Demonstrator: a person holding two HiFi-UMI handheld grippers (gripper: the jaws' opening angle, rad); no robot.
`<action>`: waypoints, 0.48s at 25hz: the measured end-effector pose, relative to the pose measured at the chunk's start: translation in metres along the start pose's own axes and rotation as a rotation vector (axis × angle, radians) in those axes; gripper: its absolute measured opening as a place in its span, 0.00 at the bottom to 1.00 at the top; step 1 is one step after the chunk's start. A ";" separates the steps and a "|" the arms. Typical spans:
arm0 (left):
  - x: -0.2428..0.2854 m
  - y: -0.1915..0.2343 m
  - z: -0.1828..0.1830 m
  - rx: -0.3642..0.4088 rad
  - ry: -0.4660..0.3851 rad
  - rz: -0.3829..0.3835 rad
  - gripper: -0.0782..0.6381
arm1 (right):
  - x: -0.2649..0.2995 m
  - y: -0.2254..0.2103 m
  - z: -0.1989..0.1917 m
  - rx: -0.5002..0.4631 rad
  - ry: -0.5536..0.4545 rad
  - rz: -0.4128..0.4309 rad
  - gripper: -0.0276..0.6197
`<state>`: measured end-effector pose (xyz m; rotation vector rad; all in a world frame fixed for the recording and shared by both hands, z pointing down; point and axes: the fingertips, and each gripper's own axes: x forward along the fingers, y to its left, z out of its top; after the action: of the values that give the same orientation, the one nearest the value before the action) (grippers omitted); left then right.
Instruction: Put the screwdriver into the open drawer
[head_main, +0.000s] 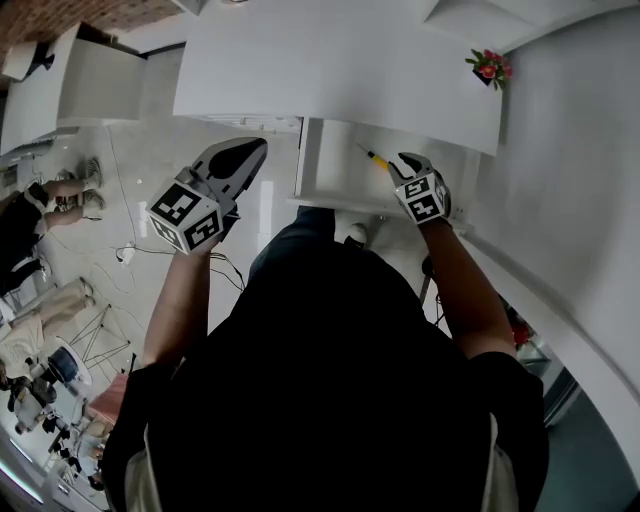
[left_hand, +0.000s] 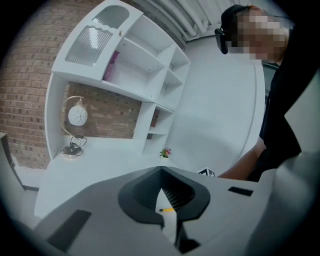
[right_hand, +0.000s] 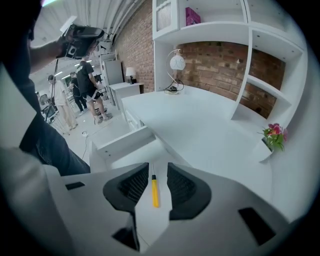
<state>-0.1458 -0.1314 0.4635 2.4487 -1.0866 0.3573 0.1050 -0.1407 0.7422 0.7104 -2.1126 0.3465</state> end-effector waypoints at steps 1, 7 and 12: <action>-0.003 -0.003 0.001 0.006 -0.004 0.003 0.13 | -0.006 -0.001 0.004 0.001 -0.005 -0.012 0.24; -0.016 -0.024 0.003 0.026 -0.021 0.002 0.13 | -0.044 -0.011 0.023 0.028 -0.075 -0.065 0.24; -0.025 -0.040 0.008 0.053 -0.038 0.009 0.13 | -0.076 -0.015 0.031 0.062 -0.111 -0.093 0.24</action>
<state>-0.1316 -0.0954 0.4357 2.5073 -1.1177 0.3482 0.1292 -0.1401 0.6626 0.8794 -2.1722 0.3285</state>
